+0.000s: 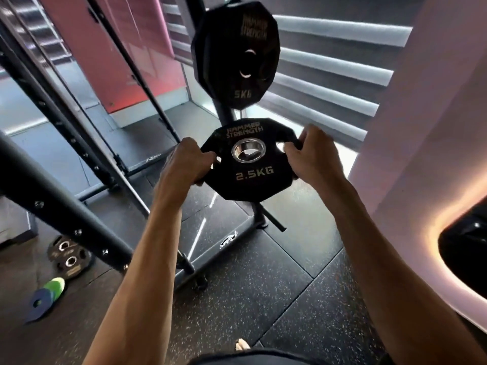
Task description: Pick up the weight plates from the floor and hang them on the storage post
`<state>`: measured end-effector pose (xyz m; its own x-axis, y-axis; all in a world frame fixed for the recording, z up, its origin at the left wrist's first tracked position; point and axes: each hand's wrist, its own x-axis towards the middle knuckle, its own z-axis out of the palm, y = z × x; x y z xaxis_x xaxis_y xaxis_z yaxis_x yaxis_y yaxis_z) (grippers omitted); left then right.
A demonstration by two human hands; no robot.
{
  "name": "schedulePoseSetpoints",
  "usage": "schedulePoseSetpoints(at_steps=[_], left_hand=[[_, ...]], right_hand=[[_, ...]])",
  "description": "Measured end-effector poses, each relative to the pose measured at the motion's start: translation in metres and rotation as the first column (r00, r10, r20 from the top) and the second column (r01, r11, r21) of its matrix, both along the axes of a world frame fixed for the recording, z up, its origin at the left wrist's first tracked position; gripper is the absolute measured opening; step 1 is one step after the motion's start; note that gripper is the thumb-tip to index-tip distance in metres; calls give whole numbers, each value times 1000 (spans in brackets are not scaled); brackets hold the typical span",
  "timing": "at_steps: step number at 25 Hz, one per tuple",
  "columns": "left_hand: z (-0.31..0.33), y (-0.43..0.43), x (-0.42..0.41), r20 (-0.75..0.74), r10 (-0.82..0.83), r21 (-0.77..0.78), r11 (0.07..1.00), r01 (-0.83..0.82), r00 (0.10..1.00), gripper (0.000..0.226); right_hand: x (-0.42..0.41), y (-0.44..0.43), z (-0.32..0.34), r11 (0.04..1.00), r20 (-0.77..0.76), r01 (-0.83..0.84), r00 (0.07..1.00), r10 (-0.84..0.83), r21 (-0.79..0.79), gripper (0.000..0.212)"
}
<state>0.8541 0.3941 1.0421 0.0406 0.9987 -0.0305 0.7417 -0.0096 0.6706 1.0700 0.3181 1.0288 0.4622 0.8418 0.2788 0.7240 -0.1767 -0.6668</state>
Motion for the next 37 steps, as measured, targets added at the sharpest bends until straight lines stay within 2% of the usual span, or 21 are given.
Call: schedulePoseSetpoints(at_steps=[3,6,9,13,19,22,26,29,33,37], left_hand=[[24,23,19,49,6,193,981,-15,999,31],[51,38,41,90,2,365,930,-35,996,25],[64,59,63,145,10,471,879,-78,989,39],[63,93,91,186,63,494,857,-148,981,34],[44,117,130,204,169,584,770,-258,964,34],[39,122,136,207,271,621,706,-341,940,40],[32,120,147,223,328,644,658,-391,918,33],[24,120,154,212,387,650,629,-425,897,38],[13,123,158,206,363,715,578,-393,909,42],[17,131,156,181,387,686,609,-398,904,47]], right_hand=[[13,18,19,984,-27,61,998,-57,168,19],[21,52,38,942,-102,98,992,-69,321,21],[31,88,44,912,-155,129,985,-73,390,26],[50,136,39,889,-198,139,978,-56,435,26],[82,190,18,884,-277,58,957,82,463,15],[89,216,11,862,-253,-38,949,190,505,16],[93,236,1,816,-228,-113,930,288,567,15],[99,244,-12,765,-215,-152,909,356,626,13],[98,267,-23,787,-250,-151,897,363,599,17],[98,287,-10,834,-199,-214,913,355,508,22]])
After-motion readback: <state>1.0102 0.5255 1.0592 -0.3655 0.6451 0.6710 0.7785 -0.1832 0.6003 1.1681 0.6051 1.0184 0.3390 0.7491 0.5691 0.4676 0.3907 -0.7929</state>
